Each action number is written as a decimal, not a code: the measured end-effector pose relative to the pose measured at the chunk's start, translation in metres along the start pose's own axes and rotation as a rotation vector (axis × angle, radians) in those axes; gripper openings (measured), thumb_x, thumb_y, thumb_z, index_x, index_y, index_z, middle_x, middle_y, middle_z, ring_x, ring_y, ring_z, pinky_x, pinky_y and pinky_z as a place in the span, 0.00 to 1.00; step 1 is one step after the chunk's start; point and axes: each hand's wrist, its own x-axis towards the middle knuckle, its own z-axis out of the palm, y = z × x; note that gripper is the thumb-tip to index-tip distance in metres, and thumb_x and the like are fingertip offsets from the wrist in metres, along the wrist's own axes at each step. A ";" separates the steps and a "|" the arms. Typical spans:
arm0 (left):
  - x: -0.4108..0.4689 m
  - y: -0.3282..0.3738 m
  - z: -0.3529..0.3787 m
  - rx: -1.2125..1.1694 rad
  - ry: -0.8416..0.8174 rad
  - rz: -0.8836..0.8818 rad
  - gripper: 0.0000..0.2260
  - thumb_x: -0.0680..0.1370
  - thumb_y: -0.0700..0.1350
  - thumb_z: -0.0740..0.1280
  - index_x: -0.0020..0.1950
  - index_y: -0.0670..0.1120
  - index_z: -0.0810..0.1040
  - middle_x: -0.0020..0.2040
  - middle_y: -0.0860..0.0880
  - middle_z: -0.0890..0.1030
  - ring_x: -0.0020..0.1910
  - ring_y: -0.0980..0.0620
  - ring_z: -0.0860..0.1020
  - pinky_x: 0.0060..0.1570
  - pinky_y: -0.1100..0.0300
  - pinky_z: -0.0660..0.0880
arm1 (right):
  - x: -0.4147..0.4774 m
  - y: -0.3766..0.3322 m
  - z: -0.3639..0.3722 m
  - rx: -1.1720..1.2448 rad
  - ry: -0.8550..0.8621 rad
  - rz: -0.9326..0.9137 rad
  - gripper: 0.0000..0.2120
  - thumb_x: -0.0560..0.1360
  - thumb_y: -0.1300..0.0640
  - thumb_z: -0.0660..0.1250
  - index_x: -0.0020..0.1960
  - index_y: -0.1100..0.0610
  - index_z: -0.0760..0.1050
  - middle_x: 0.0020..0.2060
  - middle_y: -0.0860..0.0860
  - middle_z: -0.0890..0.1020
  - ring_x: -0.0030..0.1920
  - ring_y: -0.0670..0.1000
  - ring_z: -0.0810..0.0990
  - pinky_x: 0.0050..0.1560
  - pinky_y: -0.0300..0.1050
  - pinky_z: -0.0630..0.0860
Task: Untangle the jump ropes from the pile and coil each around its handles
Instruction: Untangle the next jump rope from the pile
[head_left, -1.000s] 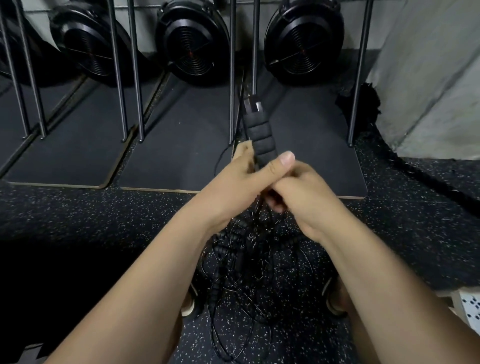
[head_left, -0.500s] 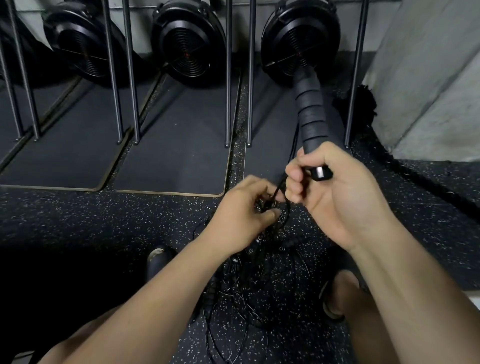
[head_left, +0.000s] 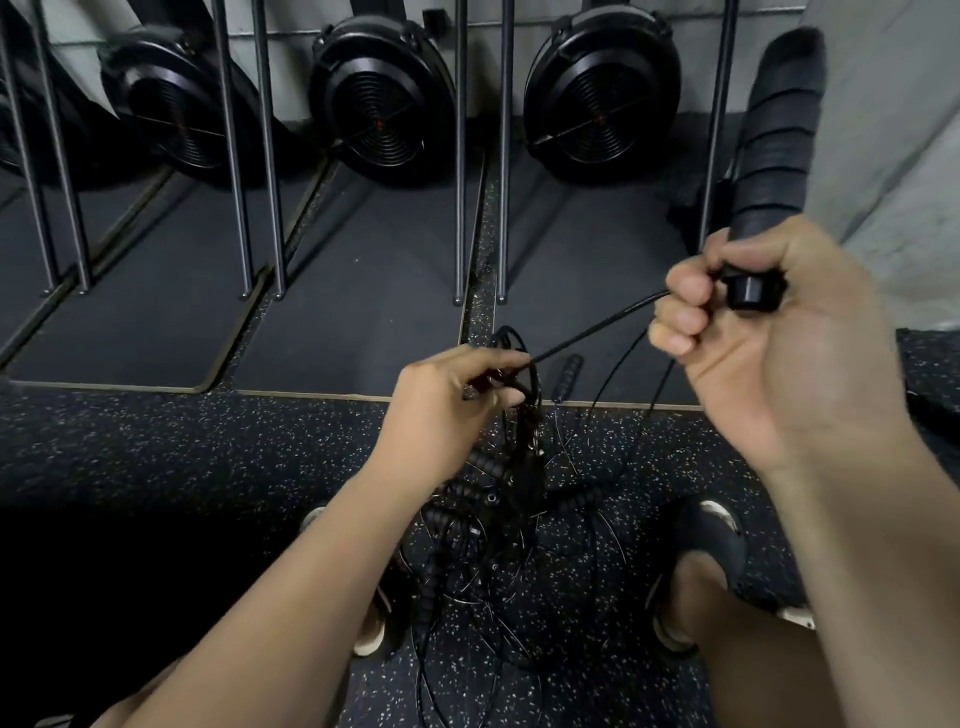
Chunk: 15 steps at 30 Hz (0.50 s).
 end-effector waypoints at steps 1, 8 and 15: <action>0.001 0.000 -0.005 -0.001 0.007 -0.005 0.18 0.75 0.43 0.80 0.62 0.58 0.87 0.53 0.64 0.85 0.50 0.68 0.81 0.53 0.75 0.73 | 0.000 -0.001 -0.001 -0.007 0.011 -0.012 0.04 0.76 0.58 0.60 0.45 0.54 0.65 0.33 0.50 0.70 0.32 0.50 0.67 0.33 0.43 0.67; 0.002 0.000 -0.034 -0.001 0.117 -0.011 0.19 0.76 0.43 0.79 0.64 0.58 0.86 0.51 0.61 0.86 0.53 0.64 0.83 0.59 0.69 0.77 | 0.002 -0.010 0.000 0.003 0.085 -0.053 0.07 0.80 0.60 0.57 0.43 0.53 0.65 0.32 0.49 0.68 0.31 0.50 0.64 0.32 0.44 0.65; 0.004 -0.003 -0.045 0.074 0.115 -0.079 0.09 0.78 0.49 0.77 0.52 0.63 0.82 0.45 0.60 0.84 0.55 0.58 0.78 0.59 0.58 0.75 | 0.003 -0.009 -0.001 0.037 0.037 0.041 0.06 0.80 0.58 0.58 0.44 0.54 0.66 0.33 0.50 0.67 0.31 0.50 0.64 0.31 0.43 0.65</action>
